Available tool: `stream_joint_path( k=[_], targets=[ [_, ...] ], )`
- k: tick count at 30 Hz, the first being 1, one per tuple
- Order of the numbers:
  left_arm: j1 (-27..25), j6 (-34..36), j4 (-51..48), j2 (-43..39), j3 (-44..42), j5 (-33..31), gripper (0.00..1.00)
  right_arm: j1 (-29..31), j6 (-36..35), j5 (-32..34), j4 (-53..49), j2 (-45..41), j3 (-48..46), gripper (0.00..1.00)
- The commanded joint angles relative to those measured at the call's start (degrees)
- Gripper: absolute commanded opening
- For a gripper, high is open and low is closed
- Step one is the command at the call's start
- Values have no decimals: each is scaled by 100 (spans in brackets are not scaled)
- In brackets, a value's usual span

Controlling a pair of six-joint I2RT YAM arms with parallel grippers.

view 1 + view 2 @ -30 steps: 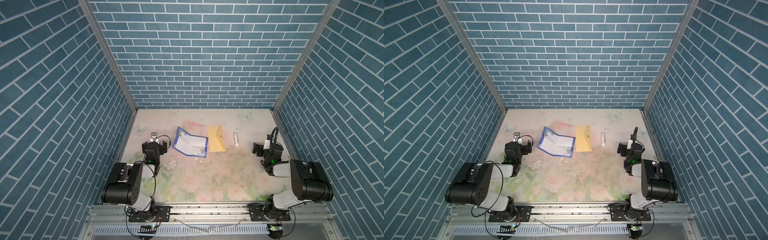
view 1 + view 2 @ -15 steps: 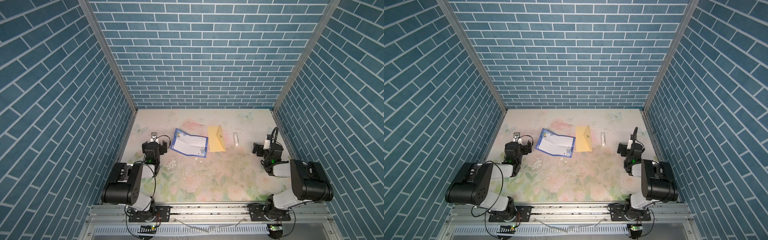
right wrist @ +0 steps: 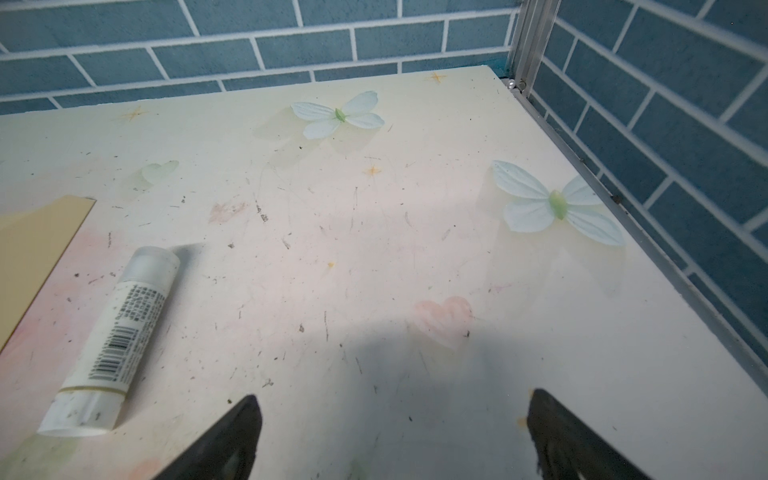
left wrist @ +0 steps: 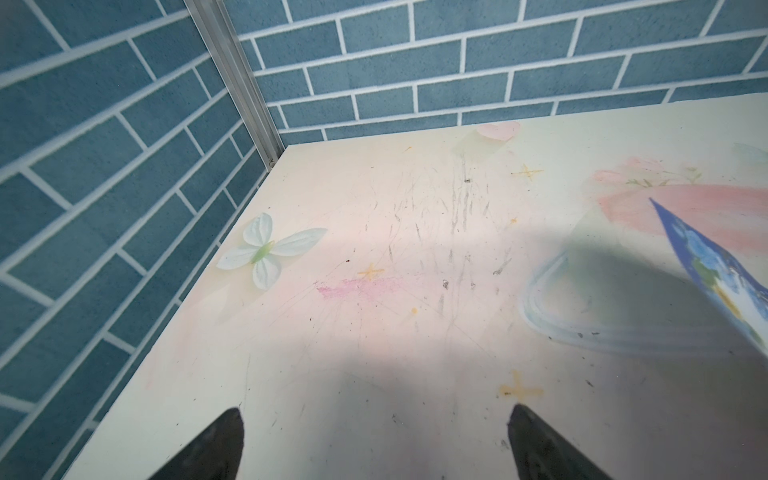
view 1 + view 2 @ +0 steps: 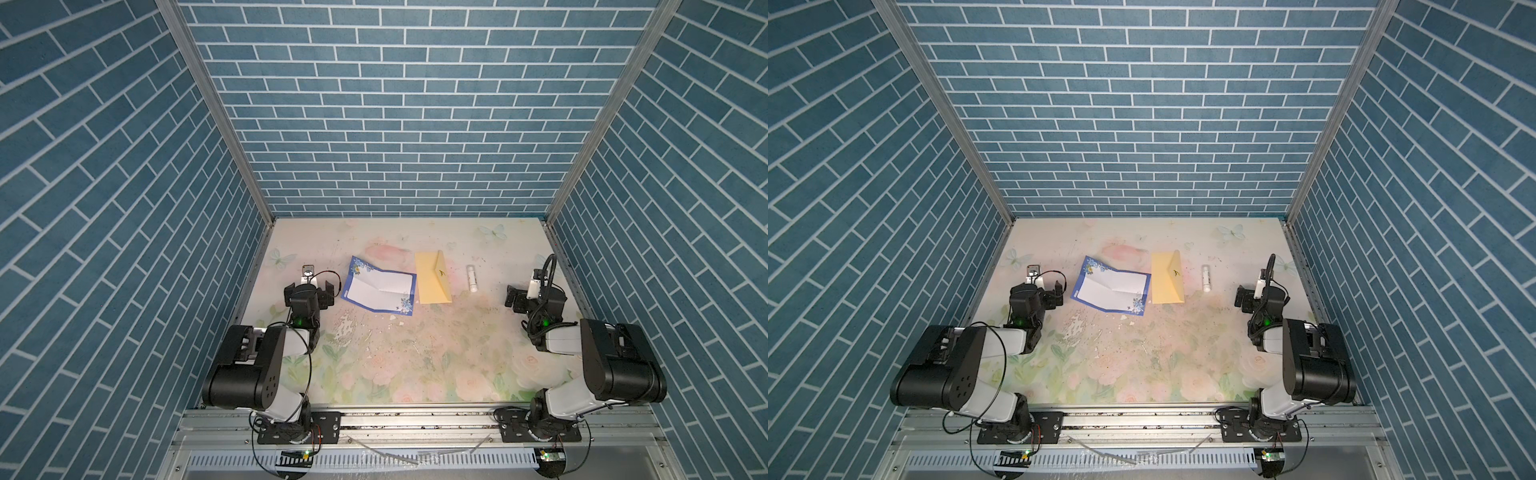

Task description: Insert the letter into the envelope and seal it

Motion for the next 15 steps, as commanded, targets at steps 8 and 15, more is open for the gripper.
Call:
stream_joint_path(
  k=[8, 15],
  targets=[
    [-19, -276, -980, -1736, -143, -495, 100, 20, -133, -107, -1585, -916, 763, 99],
    [-27, -1631, -3080, -2987, 666, 191, 100, 30, 393, -763, -2937, -2221, 1204, 99]
  ],
)
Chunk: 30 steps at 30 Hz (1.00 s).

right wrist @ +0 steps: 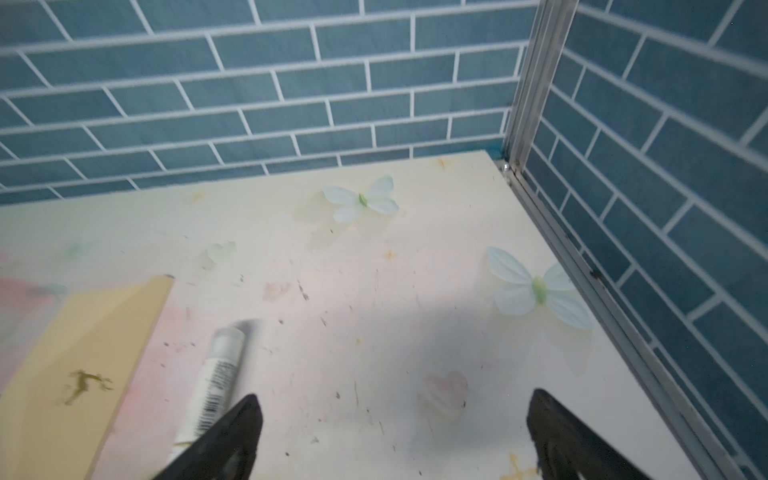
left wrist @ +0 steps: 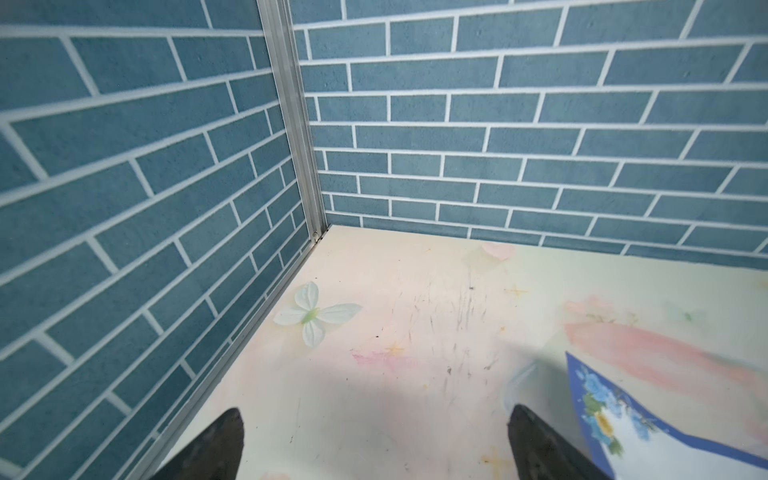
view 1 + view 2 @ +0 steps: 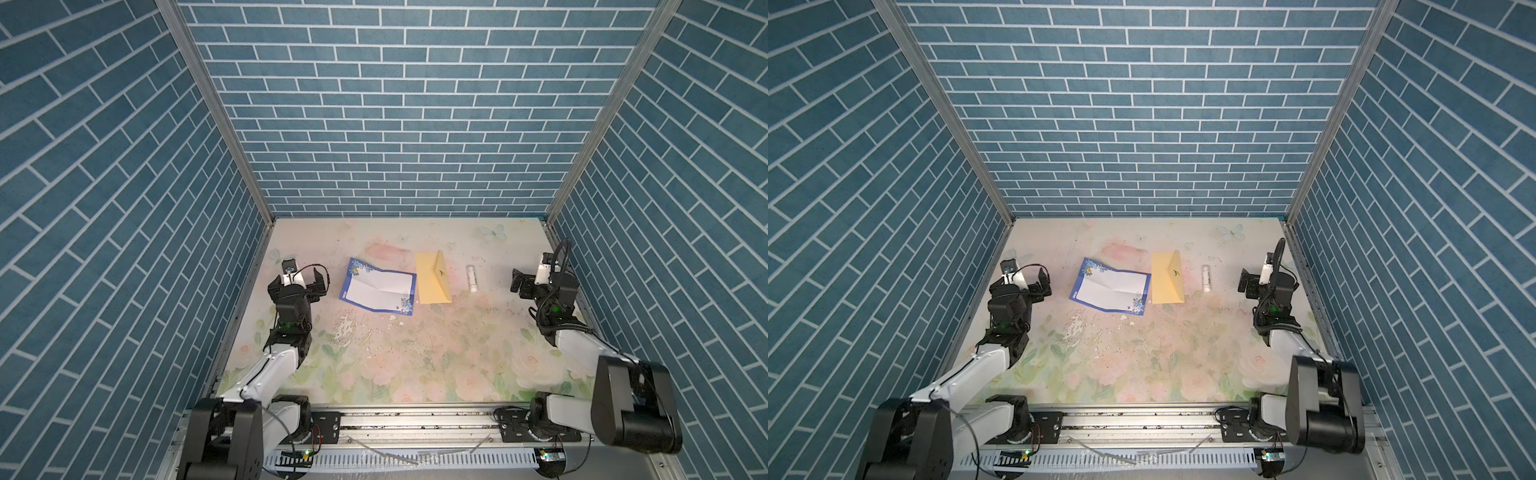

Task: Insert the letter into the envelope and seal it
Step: 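Reach both grippers forward to the blue-bordered letter sheet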

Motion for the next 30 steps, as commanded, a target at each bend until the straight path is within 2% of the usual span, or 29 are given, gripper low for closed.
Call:
stream_joint_path(
  k=[1, 9, 14, 21, 25, 30],
  targets=[
    [-25, -931, -1346, -371, 581, 698, 100, 53, 327, -523, -1077, -474, 359, 99],
    [-126, -1895, -2104, -169, 1549, 2866, 100, 557, 776, -960, -2563, -1335, 943, 98],
    [-350, -2192, -2180, 512, 1870, 3725, 98, 1358, 1519, -866, -2865, -1392, 1090, 97],
    [-1058, -2153, -2115, 1493, 2224, 3826, 90, 2685, 2486, -291, -2744, -634, 1321, 95],
    [-1154, -2190, -2063, 1896, 2301, 3860, 84, 3331, 2812, -20, -2547, 73, 1553, 95],
    [-1261, -2275, -1893, 2310, 2351, 3891, 76, 3791, 3248, 126, -2355, 1014, 1962, 95]
  ],
)
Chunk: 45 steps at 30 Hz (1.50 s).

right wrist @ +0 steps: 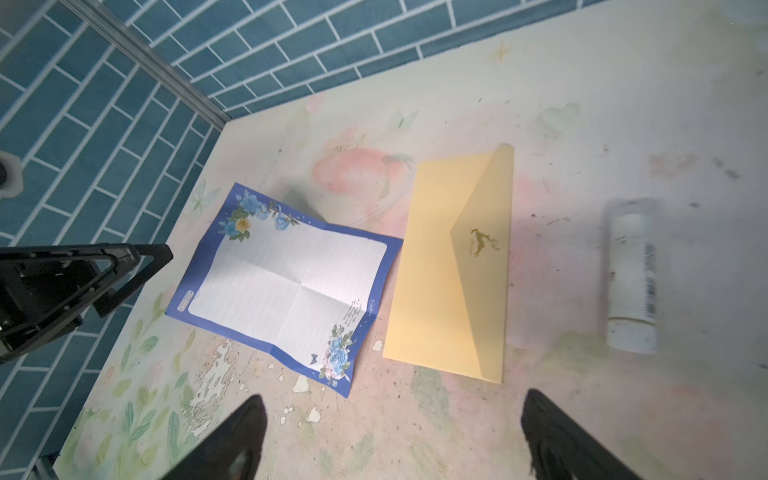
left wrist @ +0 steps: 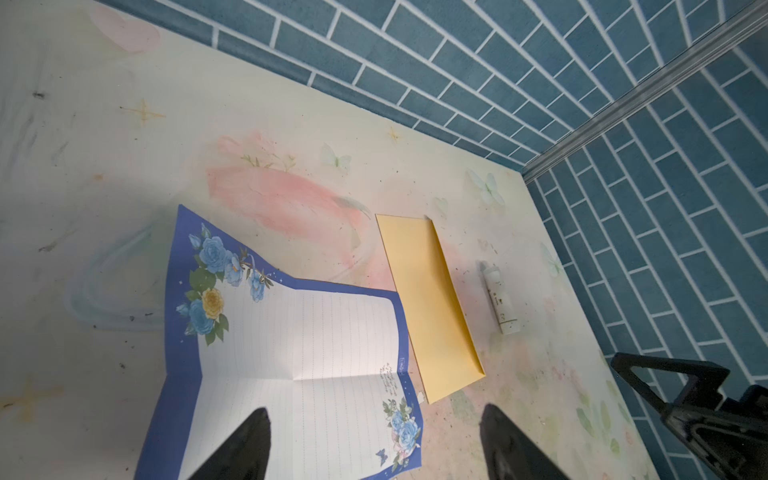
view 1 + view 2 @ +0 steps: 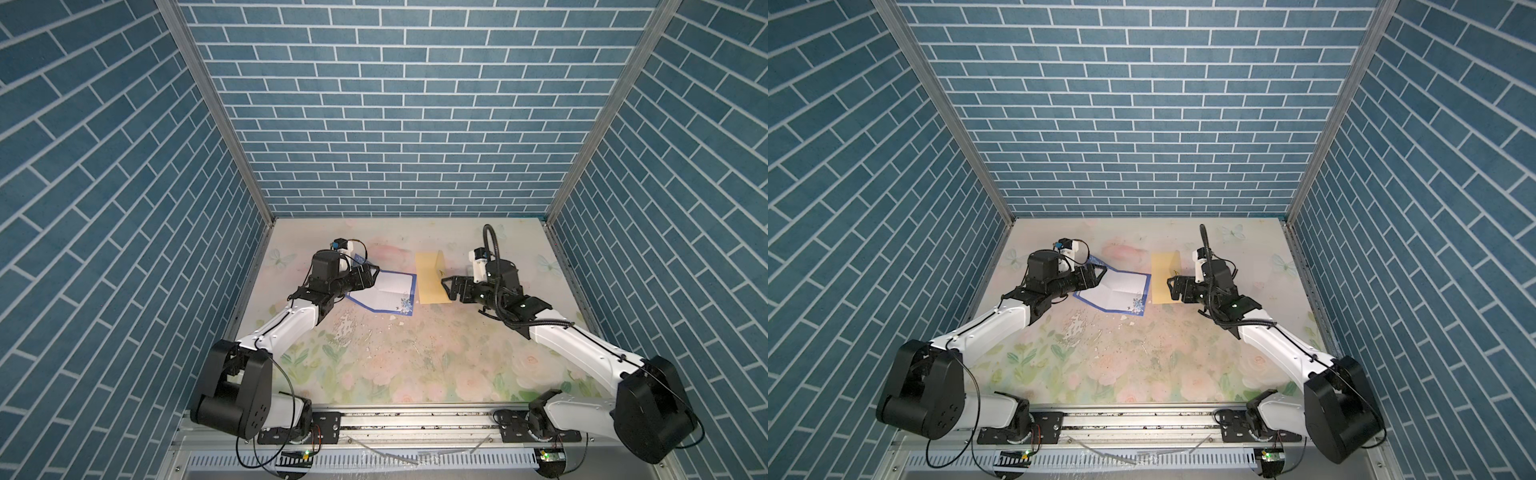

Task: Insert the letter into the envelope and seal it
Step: 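Reach both grippers forward to the blue-bordered letter sheet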

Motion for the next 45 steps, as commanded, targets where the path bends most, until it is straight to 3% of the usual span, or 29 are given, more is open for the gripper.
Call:
stream_joint_path(
  k=[1, 7, 17, 45],
  targets=[
    [-108, -44, 124, 263, 192, 123, 74, 230, 629, 266, 207, 495, 437, 95],
    [-435, -10, 128, 759, 442, -8, 66, 382, 1043, 357, 353, 1134, 673, 93],
    [-459, -193, 259, 1885, 699, 31, 37, 447, 1601, 196, 603, 1813, 941, 87],
    [-368, -326, 410, 2595, 353, -638, 32, 508, 2359, -572, 1149, 2851, 1224, 85]
  ],
)
